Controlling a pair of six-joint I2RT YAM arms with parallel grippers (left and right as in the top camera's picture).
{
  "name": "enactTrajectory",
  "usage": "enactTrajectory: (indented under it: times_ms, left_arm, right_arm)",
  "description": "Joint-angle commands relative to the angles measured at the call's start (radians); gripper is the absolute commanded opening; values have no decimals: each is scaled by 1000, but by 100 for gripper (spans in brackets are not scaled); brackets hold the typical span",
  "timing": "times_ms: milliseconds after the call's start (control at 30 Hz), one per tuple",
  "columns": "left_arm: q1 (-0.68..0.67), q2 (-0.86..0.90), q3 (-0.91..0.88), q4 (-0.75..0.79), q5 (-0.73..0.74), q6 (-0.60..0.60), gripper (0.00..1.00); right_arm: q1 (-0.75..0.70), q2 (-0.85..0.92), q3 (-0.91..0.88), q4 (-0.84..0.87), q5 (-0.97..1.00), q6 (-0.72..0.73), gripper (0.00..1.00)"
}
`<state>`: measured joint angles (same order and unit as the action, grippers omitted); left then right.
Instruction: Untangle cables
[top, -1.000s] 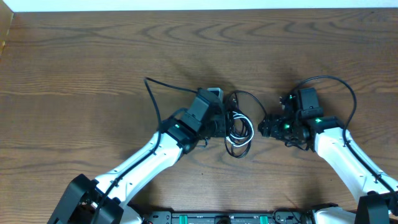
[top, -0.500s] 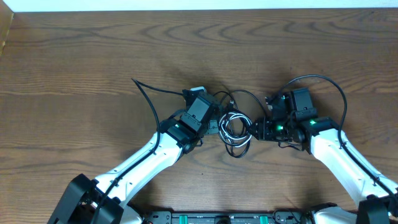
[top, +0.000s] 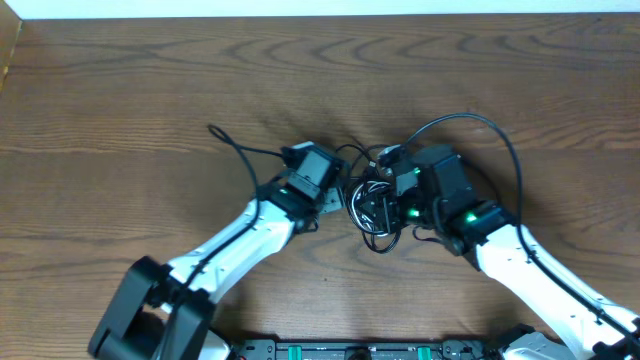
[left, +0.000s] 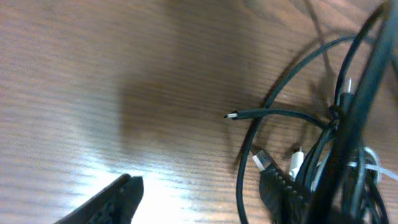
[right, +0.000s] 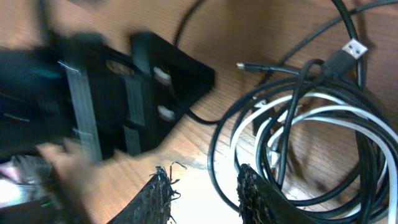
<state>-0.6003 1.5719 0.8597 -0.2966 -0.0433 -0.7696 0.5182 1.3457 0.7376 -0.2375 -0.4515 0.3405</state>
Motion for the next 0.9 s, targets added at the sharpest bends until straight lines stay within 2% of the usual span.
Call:
enactTrajectory:
  times_ms: [0, 267, 433, 600, 767, 867]
  left_arm:
    - [63, -103, 8, -40, 43, -3, 69]
    - [189, -268, 8, -130, 43, -2, 72]
    - [213, -300, 8, -133, 43, -2, 79]
    - [213, -298, 8, -142, 43, -3, 79]
    - [213, -298, 8, -140, 43, -3, 79]
    - [213, -298, 8, -140, 43, -3, 79]
  right_arm:
    - [50, 29, 0, 5, 165, 37, 33]
    - [65, 123, 0, 60, 215, 55, 26]
    - [81, 159, 0, 113, 130, 56, 20]
    - [104, 158, 0, 133, 77, 53, 22]
    - [133, 160, 0, 122, 84, -68, 25]
    - [150, 174, 0, 126, 154, -88, 24]
